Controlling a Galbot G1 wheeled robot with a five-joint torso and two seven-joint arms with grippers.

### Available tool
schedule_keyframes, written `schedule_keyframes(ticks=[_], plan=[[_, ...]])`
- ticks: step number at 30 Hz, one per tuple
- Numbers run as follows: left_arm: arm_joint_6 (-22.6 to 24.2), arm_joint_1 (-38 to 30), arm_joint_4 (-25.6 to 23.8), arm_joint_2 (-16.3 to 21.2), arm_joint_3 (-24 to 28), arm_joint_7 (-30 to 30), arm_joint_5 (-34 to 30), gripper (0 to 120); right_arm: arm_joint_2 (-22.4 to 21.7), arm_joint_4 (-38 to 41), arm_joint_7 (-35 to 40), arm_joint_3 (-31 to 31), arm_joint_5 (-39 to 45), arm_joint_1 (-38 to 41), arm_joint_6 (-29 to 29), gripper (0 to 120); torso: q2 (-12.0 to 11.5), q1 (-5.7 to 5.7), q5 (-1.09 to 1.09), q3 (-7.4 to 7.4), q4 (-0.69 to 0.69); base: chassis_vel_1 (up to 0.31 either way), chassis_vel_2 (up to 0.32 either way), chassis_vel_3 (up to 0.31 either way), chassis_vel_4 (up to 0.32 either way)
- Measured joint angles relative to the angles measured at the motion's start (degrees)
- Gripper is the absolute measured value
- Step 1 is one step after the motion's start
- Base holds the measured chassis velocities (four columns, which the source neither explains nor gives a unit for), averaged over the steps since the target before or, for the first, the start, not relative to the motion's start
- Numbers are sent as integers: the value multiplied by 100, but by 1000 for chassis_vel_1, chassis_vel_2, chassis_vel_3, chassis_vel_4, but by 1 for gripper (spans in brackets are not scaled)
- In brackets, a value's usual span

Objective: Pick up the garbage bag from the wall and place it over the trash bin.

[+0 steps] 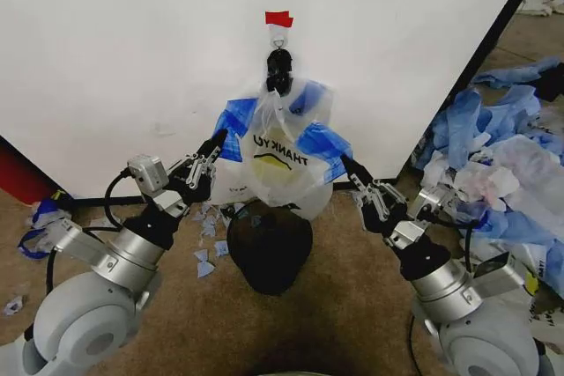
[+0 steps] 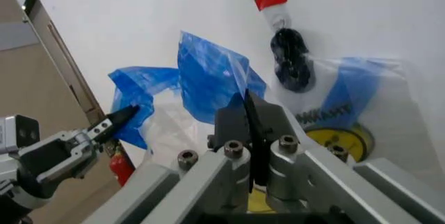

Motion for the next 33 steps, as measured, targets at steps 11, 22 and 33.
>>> schedule_keyframes(ticks=[11,22,33], plan=[[-76,187,203,-342,295,17,393,0,117,-162,27,-179,-219,-119,85,0,0,0,0,0,0,0,0,0,0],[-104,405,276,-618,452,14,677,0,195,-335,64,-237,-444,-244,205,0,0,0,0,0,0,0,0,0,0],[-83,498,395,-945,683,-87,875,0,245,-461,108,-241,-574,-242,233,0,0,0,0,0,0,0,0,0,0]])
